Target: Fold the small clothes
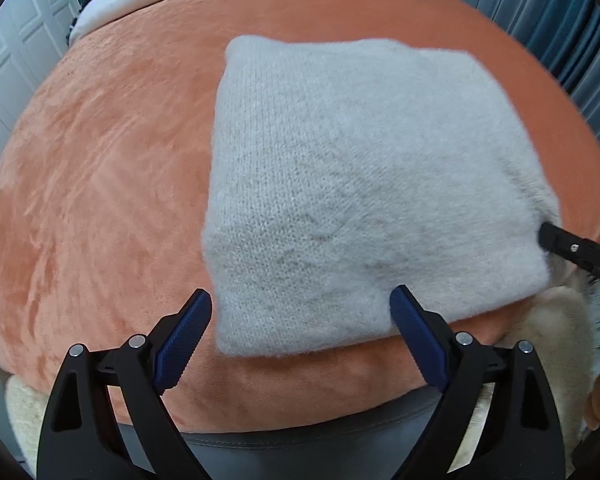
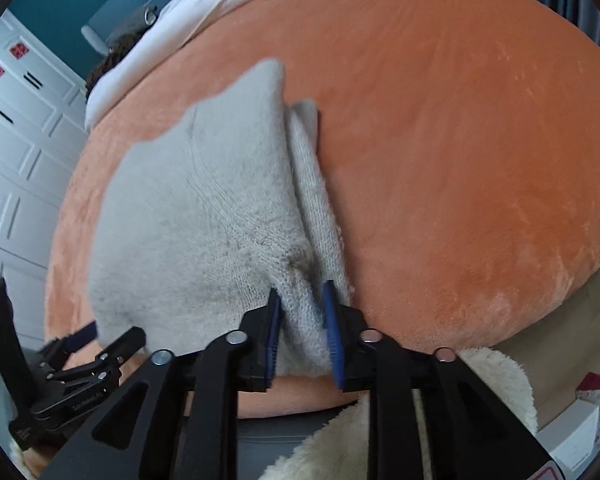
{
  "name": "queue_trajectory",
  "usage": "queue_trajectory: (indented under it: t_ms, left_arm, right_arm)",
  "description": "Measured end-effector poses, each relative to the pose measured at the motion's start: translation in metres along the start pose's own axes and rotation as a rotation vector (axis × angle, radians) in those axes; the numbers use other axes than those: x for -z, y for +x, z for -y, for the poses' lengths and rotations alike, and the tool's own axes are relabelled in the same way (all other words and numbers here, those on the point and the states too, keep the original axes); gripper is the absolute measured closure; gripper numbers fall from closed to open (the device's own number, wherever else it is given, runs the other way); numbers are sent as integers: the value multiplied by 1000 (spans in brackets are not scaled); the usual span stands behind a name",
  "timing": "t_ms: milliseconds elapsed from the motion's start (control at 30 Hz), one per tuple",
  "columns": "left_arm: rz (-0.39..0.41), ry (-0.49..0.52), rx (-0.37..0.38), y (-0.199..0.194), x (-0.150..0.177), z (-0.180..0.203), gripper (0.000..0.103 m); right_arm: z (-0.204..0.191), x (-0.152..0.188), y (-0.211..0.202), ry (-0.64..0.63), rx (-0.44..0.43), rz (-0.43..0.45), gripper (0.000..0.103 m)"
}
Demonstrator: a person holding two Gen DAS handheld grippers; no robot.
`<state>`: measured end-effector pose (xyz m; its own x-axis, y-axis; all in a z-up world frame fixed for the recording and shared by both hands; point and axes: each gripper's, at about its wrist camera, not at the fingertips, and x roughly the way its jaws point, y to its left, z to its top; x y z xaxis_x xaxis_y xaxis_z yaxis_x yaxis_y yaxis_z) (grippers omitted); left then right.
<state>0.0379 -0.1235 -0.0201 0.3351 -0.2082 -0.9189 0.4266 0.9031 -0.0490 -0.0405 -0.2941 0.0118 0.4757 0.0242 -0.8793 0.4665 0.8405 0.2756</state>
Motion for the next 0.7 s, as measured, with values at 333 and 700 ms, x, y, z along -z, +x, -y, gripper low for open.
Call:
queue_trajectory:
  t_ms: [333, 700]
  left_arm:
    - [-30, -239, 199, 15, -35, -37, 7]
    - [-74, -262, 220, 58, -52, -26, 5]
  right_arm:
    - [10, -26, 26, 73, -78, 2, 39]
    - [7, -28, 62, 87, -176, -22, 24]
